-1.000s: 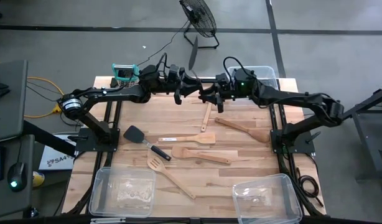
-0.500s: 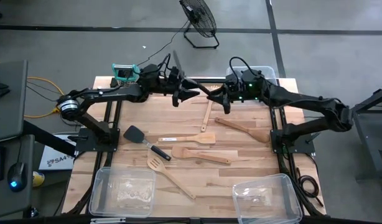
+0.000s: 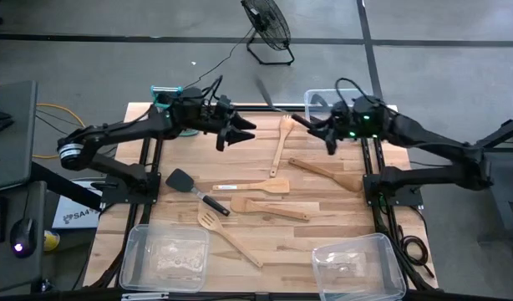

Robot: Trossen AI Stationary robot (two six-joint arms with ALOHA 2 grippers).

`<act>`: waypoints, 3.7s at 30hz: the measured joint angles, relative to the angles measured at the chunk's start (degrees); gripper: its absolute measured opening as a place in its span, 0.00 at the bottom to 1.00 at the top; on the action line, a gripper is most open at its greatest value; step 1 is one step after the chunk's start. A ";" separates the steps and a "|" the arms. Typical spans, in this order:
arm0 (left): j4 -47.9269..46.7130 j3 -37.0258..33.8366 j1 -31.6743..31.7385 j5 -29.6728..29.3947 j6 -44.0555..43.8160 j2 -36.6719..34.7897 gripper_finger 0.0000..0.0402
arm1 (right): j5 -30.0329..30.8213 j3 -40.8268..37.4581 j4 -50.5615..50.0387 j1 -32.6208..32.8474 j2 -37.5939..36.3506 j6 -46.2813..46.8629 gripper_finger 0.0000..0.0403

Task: Pick & Place Kitchen Items
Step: Put the top black spatula into the bottom right transparent bin

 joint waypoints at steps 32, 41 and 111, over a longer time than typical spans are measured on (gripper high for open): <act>-7.07 -0.06 -28.38 -35.69 -1.91 -6.56 0.57 | -21.34 15.55 -50.09 27.55 -15.06 20.27 0.17; -7.05 -0.06 -29.27 -37.02 -2.72 -6.54 0.57 | -28.85 15.65 -50.36 33.43 -15.19 30.66 0.17; -10.27 -0.08 -29.12 -37.08 -1.75 -6.49 0.57 | -26.85 15.61 -44.66 64.36 8.18 52.74 0.52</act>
